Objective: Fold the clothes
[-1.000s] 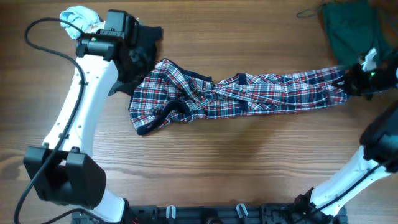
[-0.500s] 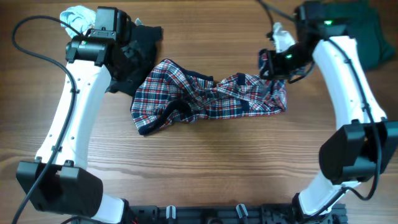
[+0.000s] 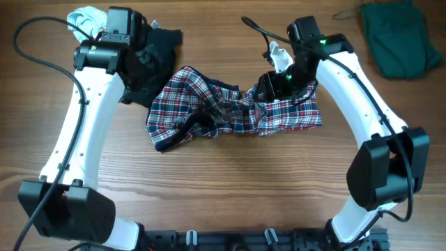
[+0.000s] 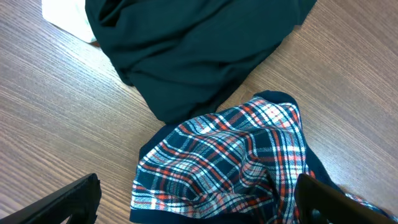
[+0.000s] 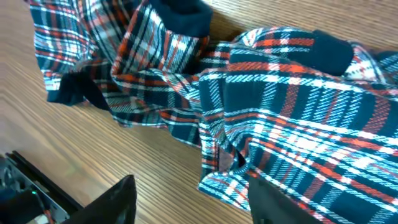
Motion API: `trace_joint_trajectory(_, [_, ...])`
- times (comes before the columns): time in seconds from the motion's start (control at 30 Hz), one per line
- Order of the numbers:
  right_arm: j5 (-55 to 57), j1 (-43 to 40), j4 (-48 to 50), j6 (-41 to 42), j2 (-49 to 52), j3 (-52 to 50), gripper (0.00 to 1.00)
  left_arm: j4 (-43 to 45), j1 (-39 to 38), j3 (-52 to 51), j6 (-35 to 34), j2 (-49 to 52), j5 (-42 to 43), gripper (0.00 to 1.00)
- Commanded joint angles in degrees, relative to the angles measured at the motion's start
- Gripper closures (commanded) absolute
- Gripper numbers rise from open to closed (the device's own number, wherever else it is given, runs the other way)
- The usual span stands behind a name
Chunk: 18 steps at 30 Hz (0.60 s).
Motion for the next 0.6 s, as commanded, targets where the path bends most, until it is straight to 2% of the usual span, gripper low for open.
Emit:
trace_joint_trajectory(0.0, [7.4,-0.5,2.3,0.1,-0.6,-0.3,0.58,0.2,0.5,1.1,0.7,-0.9,-0.9,0.00])
trace_joint_trajectory(0.07, [9.3,-0.5,4.2,1.6,-0.1,-0.7,0.96,0.1,0.5,1.1,0.7,-0.9,-1.0,0.00])
trace_joint_trajectory(0.2, [9.1,-0.5,9.4,3.0,3.6,-5.3,0.96,0.2,0.5,1.1,0.7,-0.7,-0.9,0.00])
trace_joint_trajectory(0.33, [2.0,-0.3,16.1,2.8,9.9,-8.6,0.96,0.2,0.5,1.0,0.7,-0.6,-0.7,0.00])
trace_joint_trajectory(0.43, [-3.5,0.5,19.1,1.7,10.9,-7.6,0.96,0.3,0.3,0.2,0.3,-0.5,0.5,0.00])
trace_joint_trajectory(0.57, [-5.4,0.4,15.9,1.7,5.9,-1.9,0.96,-0.1,0.3,-2.8,0.3,-0.5,5.6,0.00])
